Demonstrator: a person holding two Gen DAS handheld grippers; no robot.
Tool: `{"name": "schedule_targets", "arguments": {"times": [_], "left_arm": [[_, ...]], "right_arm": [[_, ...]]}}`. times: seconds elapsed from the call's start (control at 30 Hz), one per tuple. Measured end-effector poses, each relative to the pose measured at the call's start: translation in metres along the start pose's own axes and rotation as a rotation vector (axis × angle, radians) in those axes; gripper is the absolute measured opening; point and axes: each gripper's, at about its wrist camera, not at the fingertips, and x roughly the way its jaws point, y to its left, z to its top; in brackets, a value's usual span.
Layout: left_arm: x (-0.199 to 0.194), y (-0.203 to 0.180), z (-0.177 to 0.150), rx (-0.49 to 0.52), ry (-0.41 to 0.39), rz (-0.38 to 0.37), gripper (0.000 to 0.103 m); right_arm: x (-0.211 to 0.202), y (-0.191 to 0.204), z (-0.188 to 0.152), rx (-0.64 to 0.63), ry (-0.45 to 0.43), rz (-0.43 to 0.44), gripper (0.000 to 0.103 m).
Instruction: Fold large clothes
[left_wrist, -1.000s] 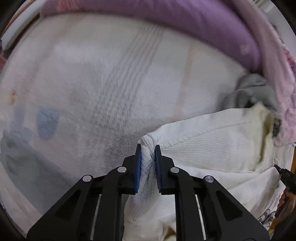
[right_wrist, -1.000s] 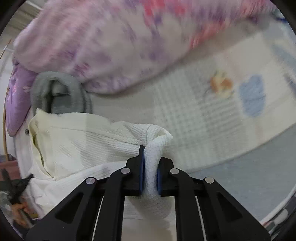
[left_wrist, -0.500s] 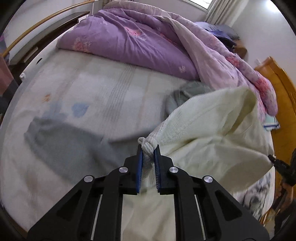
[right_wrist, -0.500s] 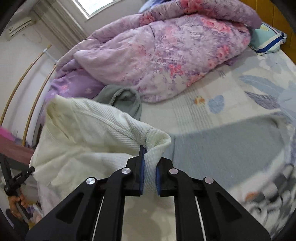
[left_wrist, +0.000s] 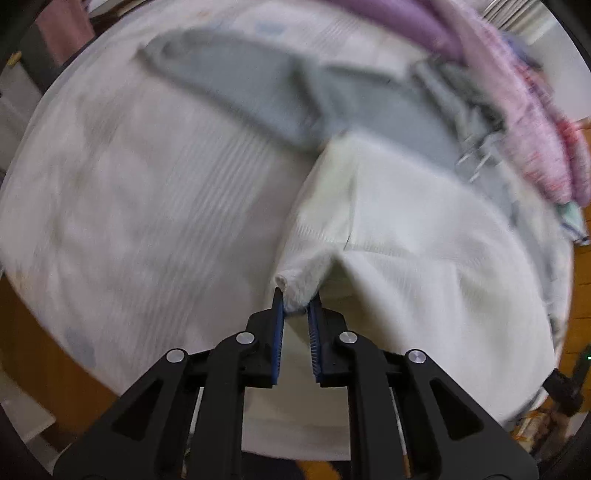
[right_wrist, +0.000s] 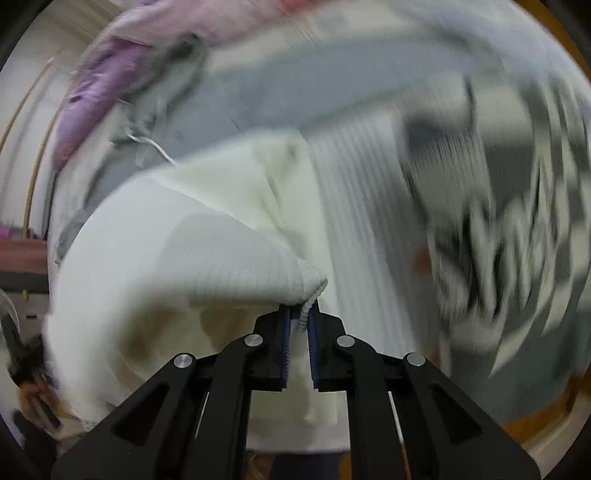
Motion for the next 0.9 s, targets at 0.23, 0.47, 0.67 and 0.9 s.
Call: {"name": "schedule_targets", "arguments": {"times": [0.23,0.47,0.67,0.9], "left_arm": [[0.007,0.039,-0.036,-0.194,0.078,0.052,0.050],[-0.035,0.020,-0.022,-0.180,-0.077,-0.094,0.058],[0.050,0.000,-0.023,-0.056,0.138,0.024,0.058],[0.080,0.040,-0.057,-0.154,0.209,-0.015,0.064]], "right_arm": [[0.000,-0.013,-0.031,0.075,0.117,-0.051,0.012],[-0.036,0.060,0.017,0.026,-0.106,0.140,0.012],[0.078,0.050,0.002,0.133,0.115,0.000,0.002],[0.088,0.035,-0.027,0.180,0.162,-0.069,0.000]]}}
